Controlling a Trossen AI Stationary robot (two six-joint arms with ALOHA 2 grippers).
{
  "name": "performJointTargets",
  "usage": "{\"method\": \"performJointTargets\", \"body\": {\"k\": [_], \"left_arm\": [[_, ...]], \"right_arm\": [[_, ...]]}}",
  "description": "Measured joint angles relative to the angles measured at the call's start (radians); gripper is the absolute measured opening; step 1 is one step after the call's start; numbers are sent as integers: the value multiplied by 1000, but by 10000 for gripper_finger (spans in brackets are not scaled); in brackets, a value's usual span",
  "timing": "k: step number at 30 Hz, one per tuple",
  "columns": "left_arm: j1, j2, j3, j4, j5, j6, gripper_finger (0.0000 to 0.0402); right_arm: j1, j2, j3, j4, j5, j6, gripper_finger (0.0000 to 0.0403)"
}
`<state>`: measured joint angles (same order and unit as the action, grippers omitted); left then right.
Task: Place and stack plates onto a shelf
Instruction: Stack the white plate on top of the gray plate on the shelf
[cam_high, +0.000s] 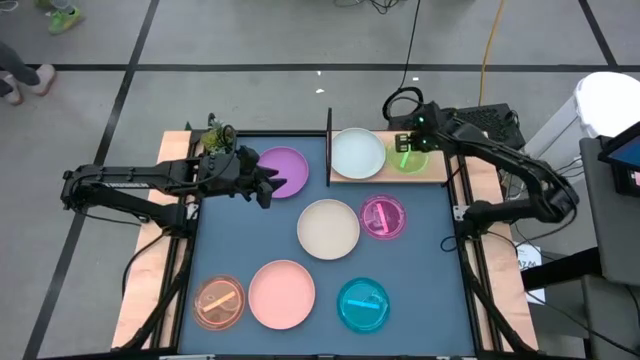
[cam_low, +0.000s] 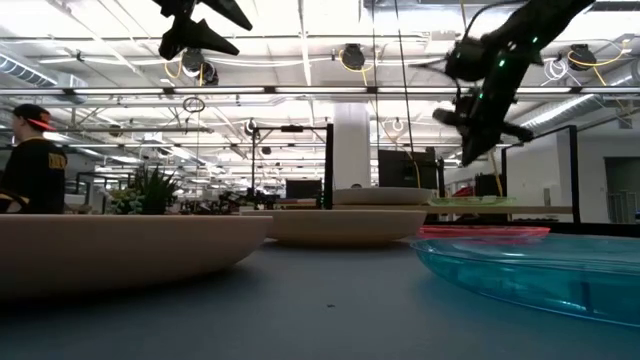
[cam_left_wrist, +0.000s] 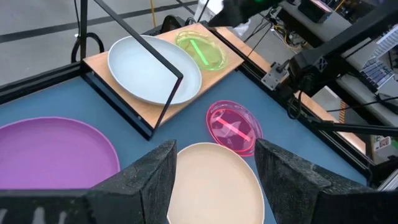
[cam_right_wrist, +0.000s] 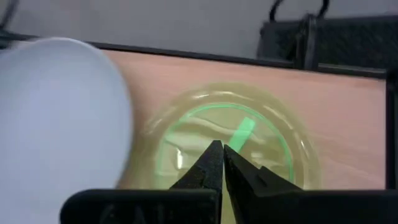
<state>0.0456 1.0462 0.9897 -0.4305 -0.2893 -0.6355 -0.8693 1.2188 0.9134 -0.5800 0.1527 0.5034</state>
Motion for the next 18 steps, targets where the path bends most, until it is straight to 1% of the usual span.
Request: {"method": "performJointTargets", "body": {"k": [3,5,7,9,13,18], "left_arm": [[0,0,0,0,3,-4,220],[0,0,0,-2,10,-6,220],[0,0,0,-14,11,-26,220],[0,0,0,-36,13,-56,220],[0,0,0,-87,35,-82,220],[0,0,0,-192,52,-159,220]], "right_arm": [[50,-82,0,-33,-2,34,0],[97,-134,0,-50,-32,63,0],[151,-176,0,-65,-54,103,0],[215,-207,1,-83,-53,160,0],[347,-245,1,-121,-55,266,0],[525,-249,2,-121,-54,365,0]]}}
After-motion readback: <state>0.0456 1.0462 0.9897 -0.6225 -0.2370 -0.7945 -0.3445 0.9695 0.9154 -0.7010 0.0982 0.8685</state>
